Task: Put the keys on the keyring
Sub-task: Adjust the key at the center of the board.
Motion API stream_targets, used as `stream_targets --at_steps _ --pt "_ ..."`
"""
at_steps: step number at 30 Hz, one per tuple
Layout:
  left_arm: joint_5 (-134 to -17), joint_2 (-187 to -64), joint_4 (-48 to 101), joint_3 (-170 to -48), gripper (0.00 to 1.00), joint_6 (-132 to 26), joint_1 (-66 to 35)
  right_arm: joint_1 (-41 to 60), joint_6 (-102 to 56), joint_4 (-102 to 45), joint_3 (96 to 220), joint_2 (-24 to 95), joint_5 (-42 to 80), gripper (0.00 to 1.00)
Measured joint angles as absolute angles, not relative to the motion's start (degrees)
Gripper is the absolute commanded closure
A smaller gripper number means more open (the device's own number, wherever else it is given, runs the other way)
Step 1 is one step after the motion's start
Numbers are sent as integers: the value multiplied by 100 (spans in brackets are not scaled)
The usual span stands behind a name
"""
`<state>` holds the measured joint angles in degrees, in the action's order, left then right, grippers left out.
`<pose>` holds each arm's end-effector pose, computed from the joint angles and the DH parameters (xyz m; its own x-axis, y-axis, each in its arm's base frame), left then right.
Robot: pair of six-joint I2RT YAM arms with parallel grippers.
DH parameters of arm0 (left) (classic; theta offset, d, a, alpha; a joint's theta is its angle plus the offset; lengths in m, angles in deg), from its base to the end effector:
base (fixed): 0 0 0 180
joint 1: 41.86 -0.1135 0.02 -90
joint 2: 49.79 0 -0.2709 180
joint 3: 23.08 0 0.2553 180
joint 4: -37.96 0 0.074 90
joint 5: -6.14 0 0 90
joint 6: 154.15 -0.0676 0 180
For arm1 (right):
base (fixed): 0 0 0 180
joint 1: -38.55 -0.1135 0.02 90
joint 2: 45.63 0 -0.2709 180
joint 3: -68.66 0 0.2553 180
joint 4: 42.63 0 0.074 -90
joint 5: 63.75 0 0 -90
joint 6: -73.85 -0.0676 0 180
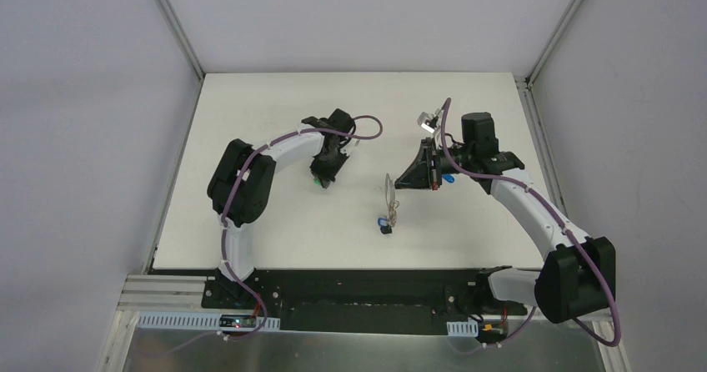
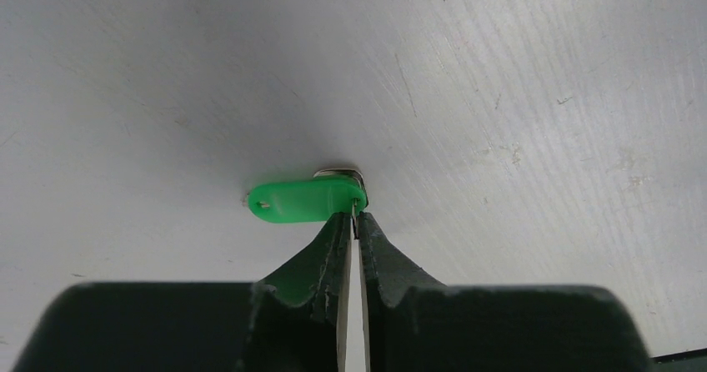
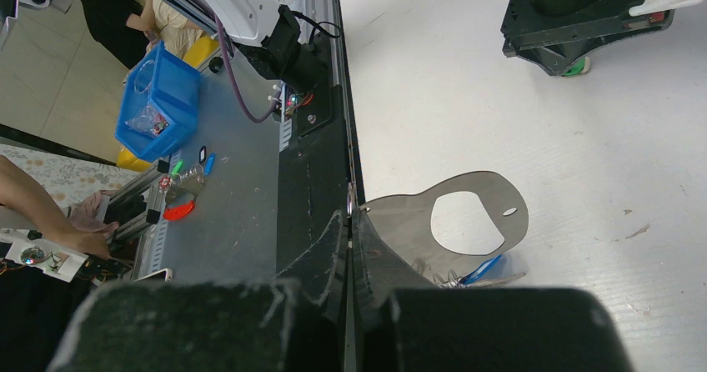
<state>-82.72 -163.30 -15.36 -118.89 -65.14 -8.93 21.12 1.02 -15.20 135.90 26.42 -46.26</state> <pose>0.3495 -0.2280 0.1504 -0.7841 0.5284 -0.3255 0.5626 0.8266 -0.0132 0.2389 0.1426 0.2995 -0.2325 -0.1660 -0.9583 -0.9716 -0.0041 0.2364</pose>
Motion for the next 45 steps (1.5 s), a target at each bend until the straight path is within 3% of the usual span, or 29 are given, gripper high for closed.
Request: stream_targets --at_steps 5,14,32,41,45 --pt "-8241 -16328 -1536 -11889 100 -6506 -895 2112 102 -1520 13590 2642 -4626 100" --pt "-7904 -16046 -1540 -11889 100 -6641 -895 2112 97 -1520 13590 2642 -4621 100" --pt "-4827 -14553 -2703 -12586 100 -8945 -843 2073 -342 -1963 13513 2601 -4617 100" --pt "-5907 -15010 -3254 -13653 100 -8855 -592 2029 -331 -1981 13402 2601 -4554 100" --pt "-6521 -15454 -3016 -13534 100 -8379 -592 2029 -305 -1977 13402 2601 -4525 100"
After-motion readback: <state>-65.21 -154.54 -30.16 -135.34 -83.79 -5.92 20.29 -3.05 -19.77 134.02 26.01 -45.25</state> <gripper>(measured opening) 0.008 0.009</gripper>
